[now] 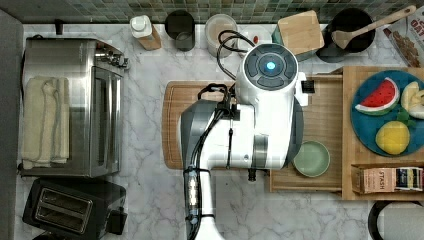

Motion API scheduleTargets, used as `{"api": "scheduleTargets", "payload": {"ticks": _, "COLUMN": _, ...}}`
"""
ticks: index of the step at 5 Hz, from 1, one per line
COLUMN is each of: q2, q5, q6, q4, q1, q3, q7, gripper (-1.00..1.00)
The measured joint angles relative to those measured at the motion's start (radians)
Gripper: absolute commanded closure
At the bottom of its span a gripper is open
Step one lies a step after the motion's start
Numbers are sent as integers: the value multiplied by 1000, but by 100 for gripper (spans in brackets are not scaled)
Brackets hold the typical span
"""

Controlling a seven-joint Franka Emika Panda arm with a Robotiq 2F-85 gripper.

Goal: Close the drawer.

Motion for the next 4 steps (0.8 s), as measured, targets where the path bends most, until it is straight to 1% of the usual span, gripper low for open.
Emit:
{"api": "scheduleTargets", "payload": {"ticks": 2, "q2": 6, "q5": -6, "q6": 0, "q4": -4, "q1": -1, "q3": 0, "q7": 0, "gripper": 100}}
{"api": "scheduleTargets", "payload": {"ticks": 3, "q2": 8, "q5": 8, "q6": 12, "q4": -20, "q1": 1, "q3": 0, "q7": -12, "gripper": 100}}
{"api": "scheduleTargets", "payload": {"ticks": 4, "q2": 0, "q5": 10, "q6": 95, "q4": -72, "q1": 1, "q3": 1, "q7": -51, "gripper": 100}}
